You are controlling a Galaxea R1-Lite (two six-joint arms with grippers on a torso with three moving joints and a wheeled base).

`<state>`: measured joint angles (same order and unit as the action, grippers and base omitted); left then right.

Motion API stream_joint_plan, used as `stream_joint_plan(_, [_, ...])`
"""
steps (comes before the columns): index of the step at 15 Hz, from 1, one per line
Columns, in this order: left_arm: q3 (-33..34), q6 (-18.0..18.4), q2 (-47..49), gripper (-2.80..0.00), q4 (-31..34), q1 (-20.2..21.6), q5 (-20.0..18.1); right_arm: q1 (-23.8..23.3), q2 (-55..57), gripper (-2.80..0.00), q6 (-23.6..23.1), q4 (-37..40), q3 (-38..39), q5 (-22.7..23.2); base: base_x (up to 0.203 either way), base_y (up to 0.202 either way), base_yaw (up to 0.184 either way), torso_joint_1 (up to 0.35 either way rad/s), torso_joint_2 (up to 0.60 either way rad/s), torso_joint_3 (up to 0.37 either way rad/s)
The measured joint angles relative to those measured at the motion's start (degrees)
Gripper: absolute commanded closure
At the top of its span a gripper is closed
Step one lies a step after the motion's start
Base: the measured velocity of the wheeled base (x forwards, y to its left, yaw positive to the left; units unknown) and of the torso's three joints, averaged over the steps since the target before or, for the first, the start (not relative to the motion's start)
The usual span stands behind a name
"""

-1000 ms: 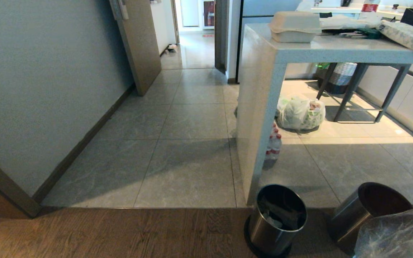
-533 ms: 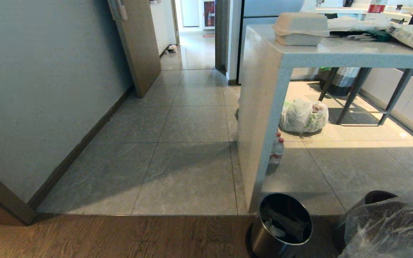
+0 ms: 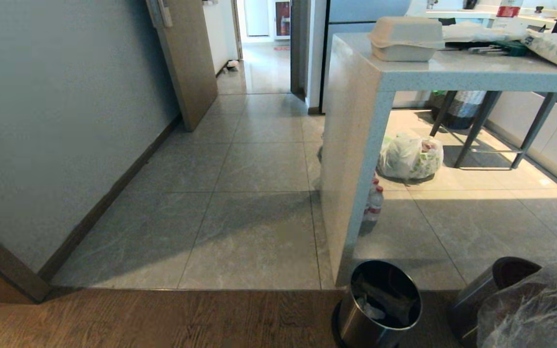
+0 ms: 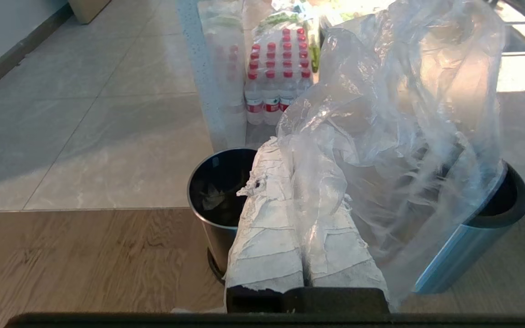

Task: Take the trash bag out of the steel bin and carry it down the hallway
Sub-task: Put the trash bag at the door

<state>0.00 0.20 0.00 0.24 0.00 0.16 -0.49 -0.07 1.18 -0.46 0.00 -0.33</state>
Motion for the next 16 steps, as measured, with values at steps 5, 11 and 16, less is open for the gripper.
stream_joint_plan(5, [0.0, 0.0, 0.0, 0.0, 0.0, 0.0, 0.0, 0.0, 0.0, 0.0, 0.0, 0.0, 0.0, 0.0, 0.002, 0.15, -0.001, 0.001, 0.0, 0.004])
stream_joint_plan(11, [0.0, 0.0, 0.0, 0.0, 0.0, 0.0, 0.0, 0.0, 0.0, 0.0, 0.0, 0.0, 0.0, 0.0, 0.0, 0.193, 0.001, 0.0, 0.0, 0.003])
stream_joint_plan(16, [0.0, 0.0, 0.0, 0.0, 0.0, 0.0, 0.0, 0.0, 0.0, 0.0, 0.0, 0.0, 0.0, 0.0, 0.0, 0.193, 0.001, 0.004, 0.0, 0.003])
